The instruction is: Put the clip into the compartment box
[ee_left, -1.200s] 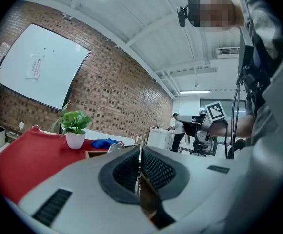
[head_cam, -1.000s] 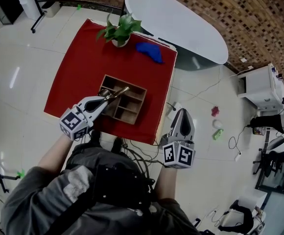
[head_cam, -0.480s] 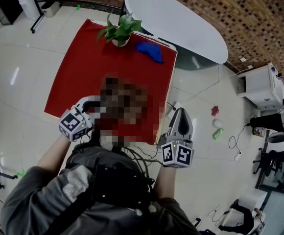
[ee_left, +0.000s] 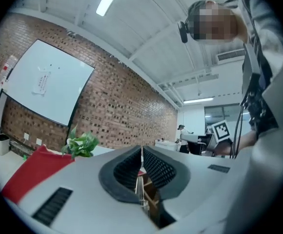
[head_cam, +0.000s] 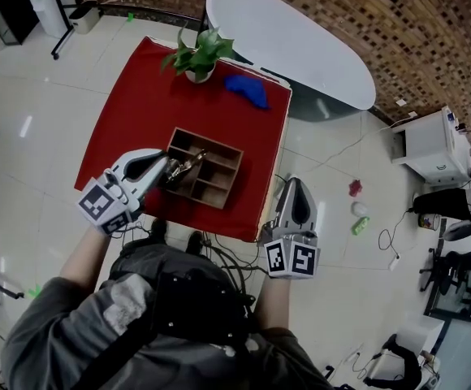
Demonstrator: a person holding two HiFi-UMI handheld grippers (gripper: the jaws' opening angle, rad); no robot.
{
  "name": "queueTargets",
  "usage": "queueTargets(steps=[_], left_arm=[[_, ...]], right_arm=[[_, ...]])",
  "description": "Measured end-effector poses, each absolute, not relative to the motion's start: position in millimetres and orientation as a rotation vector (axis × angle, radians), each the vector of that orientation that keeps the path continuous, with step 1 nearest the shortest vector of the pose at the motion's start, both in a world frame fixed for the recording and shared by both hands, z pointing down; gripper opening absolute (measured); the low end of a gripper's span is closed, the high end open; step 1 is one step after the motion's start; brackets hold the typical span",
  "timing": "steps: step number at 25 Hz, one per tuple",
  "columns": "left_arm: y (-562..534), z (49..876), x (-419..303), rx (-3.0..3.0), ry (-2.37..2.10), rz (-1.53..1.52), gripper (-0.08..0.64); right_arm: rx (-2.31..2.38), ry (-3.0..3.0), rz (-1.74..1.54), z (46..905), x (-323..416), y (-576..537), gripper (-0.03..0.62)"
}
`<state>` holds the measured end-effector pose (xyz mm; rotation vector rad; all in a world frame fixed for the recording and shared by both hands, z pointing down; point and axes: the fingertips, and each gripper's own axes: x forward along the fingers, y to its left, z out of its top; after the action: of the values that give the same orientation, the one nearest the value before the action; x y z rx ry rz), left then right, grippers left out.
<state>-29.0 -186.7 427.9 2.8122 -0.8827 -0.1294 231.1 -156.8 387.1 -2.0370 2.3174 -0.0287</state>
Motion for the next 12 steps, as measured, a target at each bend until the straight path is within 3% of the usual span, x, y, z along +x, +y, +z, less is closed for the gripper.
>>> queueTargets(steps=[12], left_arm=[[-186.1, 389.7, -36.5, 2.874, -0.892, -0.117, 0.034]], right_arm=[[-2.002, 2.438, 0.09, 376.5, 208.5, -155.3, 0.02]])
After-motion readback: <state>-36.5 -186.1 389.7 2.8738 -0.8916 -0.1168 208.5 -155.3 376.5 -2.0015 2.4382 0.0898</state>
